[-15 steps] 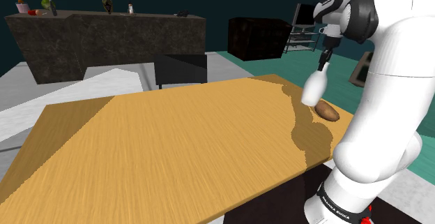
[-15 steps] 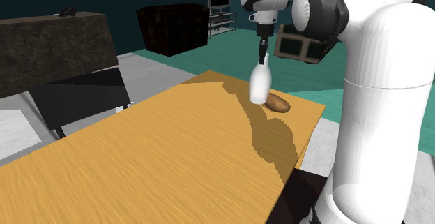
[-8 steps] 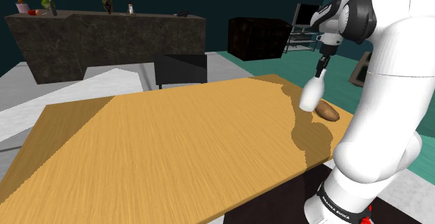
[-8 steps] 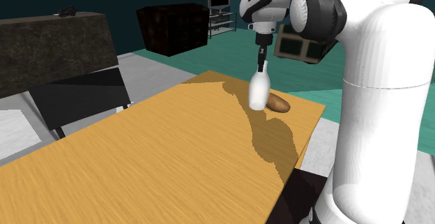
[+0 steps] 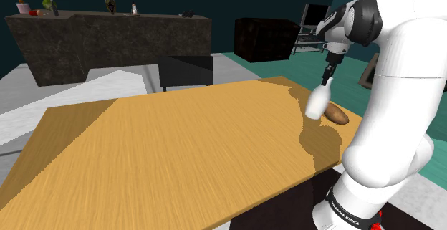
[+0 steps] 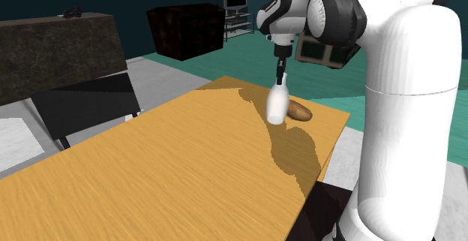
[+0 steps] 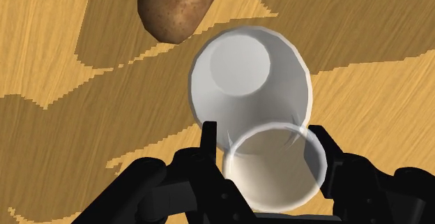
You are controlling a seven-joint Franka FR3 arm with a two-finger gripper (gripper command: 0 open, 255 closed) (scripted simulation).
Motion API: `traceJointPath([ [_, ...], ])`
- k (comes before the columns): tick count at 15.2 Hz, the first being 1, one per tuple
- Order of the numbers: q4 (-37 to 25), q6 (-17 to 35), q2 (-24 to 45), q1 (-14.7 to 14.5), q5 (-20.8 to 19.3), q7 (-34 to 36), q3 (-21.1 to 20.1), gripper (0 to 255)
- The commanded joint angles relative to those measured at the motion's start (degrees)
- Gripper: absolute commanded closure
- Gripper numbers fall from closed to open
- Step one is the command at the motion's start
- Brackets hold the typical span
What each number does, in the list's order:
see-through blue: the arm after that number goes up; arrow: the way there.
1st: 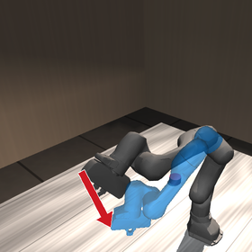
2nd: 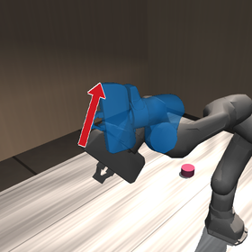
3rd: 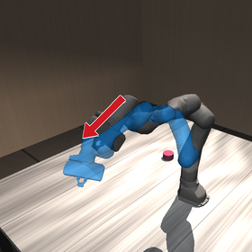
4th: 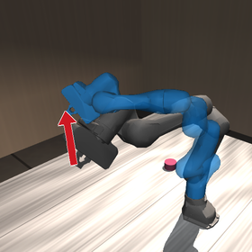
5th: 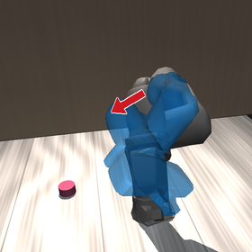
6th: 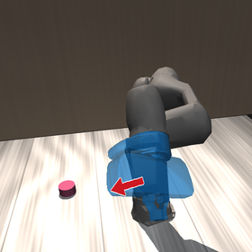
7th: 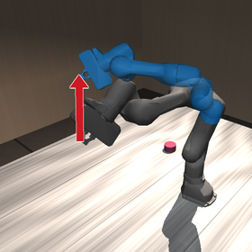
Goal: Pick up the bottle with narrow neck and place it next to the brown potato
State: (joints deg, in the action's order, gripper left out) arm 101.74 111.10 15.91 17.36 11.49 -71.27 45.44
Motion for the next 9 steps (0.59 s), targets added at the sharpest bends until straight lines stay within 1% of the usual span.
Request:
traceJointPath([
  [1, 0.12, 0.19, 0.04, 0.03, 0.06, -0.06, -0.01, 255],
  [6, 0.12, 0.19, 0.04, 0.03, 0.06, -0.06, -0.01, 255],
  [7, 0.11, 0.19, 0.04, 0.03, 0.06, -0.06, -0.01, 0],
  [9, 0.12, 0.19, 0.04, 0.03, 0.06, -0.06, -0.01, 0],
])
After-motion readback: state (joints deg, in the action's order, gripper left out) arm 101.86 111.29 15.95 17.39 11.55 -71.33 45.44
